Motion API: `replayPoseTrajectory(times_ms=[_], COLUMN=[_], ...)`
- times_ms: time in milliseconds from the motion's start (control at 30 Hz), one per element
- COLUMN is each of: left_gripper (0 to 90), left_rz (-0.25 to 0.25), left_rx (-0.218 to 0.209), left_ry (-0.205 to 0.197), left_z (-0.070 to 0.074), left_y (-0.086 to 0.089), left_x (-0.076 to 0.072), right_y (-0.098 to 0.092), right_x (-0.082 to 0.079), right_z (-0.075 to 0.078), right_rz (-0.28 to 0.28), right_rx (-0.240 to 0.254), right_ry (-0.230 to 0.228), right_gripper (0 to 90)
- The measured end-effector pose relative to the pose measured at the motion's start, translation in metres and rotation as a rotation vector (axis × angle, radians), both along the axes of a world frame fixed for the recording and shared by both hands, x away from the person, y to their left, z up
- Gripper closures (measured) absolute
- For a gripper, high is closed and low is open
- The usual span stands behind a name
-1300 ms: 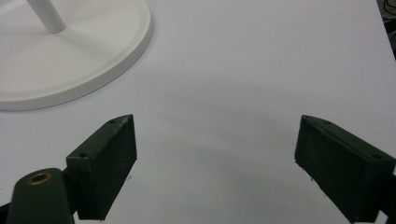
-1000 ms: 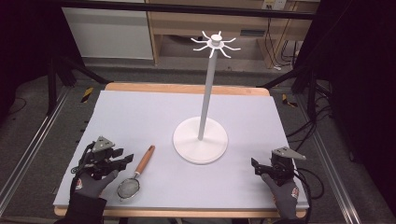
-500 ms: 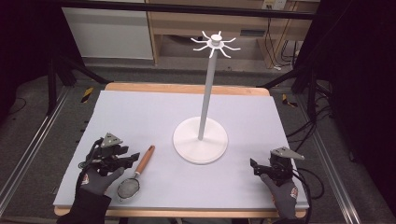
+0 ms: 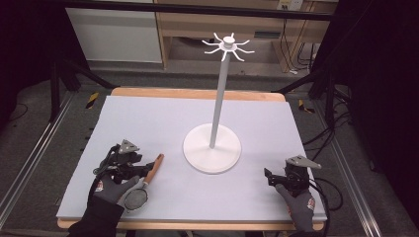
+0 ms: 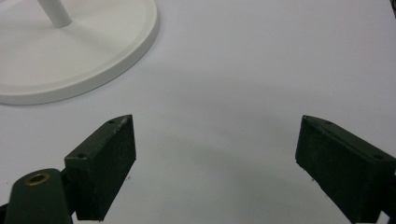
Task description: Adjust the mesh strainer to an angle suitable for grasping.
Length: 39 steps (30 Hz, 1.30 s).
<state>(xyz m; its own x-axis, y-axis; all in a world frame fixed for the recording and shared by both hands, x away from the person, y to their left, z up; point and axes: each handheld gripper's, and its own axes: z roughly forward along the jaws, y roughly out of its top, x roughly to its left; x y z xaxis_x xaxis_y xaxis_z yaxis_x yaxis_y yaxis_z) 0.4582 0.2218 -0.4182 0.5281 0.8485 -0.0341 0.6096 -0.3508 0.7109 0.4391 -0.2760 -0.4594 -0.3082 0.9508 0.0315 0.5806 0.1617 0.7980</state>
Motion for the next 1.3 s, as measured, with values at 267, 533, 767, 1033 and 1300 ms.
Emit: replayPoseTrajectory(times_ms=[267,533,767,1033,1300], left_gripper=[41.9,41.8,42.0,44.9,49.8], left_rz=[-0.010,-0.007,-0.019,-0.014,-0.004], left_rx=[0.026,0.052,0.073,0.094,0.102], left_ry=[0.031,0.061,0.085,0.105,0.117], left_z=[-0.007,-0.014,-0.023,-0.030,-0.034], left_y=[-0.008,-0.012,-0.017,-0.019,-0.021], left_x=[0.007,0.010,0.012,0.014,0.017], right_y=[0.000,0.000,0.001,0.001,0.001], right_x=[0.001,0.001,0.001,0.001,0.002], right_z=[-0.001,-0.001,-0.001,-0.002,-0.002], right_rz=[0.001,0.002,-0.001,-0.001,0.005], right_rx=[-0.004,-0.005,-0.004,-0.010,-0.020], right_ry=[0.005,0.010,0.016,0.022,0.023], right_gripper=[12.5,12.5,12.5,12.5,12.5])
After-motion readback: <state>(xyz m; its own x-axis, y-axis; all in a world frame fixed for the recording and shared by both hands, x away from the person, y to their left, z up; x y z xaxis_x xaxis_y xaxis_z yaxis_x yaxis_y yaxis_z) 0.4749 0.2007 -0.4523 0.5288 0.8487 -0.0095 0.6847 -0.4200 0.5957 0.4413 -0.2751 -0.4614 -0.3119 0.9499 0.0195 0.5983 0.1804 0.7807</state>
